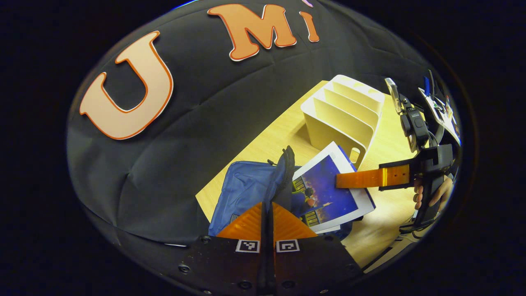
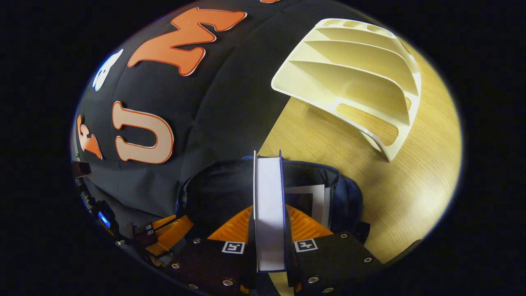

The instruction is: Open the schoolbag, grab two books from the bookshelf and put them into the schoolbag.

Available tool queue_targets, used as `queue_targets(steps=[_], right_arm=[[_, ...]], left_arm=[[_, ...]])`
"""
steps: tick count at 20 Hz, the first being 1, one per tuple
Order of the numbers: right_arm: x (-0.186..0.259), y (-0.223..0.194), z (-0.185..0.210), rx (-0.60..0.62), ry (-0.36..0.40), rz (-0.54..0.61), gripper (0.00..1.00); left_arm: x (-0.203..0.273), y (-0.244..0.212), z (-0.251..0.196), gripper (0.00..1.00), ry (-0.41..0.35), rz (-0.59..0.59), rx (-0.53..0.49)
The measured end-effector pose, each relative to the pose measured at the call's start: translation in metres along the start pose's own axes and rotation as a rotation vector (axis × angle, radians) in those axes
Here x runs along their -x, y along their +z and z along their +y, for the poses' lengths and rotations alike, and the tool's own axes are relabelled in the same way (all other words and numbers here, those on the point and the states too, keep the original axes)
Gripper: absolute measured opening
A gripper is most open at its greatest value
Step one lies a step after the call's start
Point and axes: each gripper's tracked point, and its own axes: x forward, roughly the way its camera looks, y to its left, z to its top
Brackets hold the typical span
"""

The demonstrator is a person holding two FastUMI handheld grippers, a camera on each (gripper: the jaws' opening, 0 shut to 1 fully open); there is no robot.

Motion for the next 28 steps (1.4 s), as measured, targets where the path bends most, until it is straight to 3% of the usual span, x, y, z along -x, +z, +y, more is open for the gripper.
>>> queue_targets(steps=[1, 5, 8, 15, 16, 17, 23, 28], right_arm=[[-0.002, -0.002, 0.001, 0.002, -0.005, 0.004, 0.29], [-0.02, -0.029, 0.002, -0.001, -0.021, 0.071, 0.29], [-0.025, -0.04, -0.005, -0.007, -0.045, 0.136, 0.35], [-0.017, -0.045, -0.053, 0.08, -0.238, 0.252, 0.5], [-0.02, -0.046, -0.058, 0.093, -0.255, 0.262, 0.64], [-0.019, -0.049, -0.055, 0.097, -0.27, 0.274, 0.54], [-0.043, -0.051, -0.046, 0.155, -0.325, 0.281, 0.58], [-0.045, -0.044, -0.036, 0.196, -0.311, 0.269, 0.59]], left_arm=[[0.001, 0.004, -0.005, 0.01, -0.009, -0.001, 0.001], [0.006, 0.023, -0.025, 0.0, -0.02, 0.002, -0.005], [0.017, 0.033, -0.035, 0.01, -0.034, 0.009, 0.018], [0.021, 0.022, -0.025, 0.0, -0.029, 0.01, 0.045], [0.021, 0.023, -0.026, 0.0, -0.031, 0.009, 0.046], [0.022, 0.024, -0.028, 0.0, -0.036, 0.008, 0.047], [0.042, 0.034, -0.06, 0.01, -0.064, 0.006, 0.064], [0.039, 0.025, -0.074, 0.01, -0.039, 0.007, 0.073]])
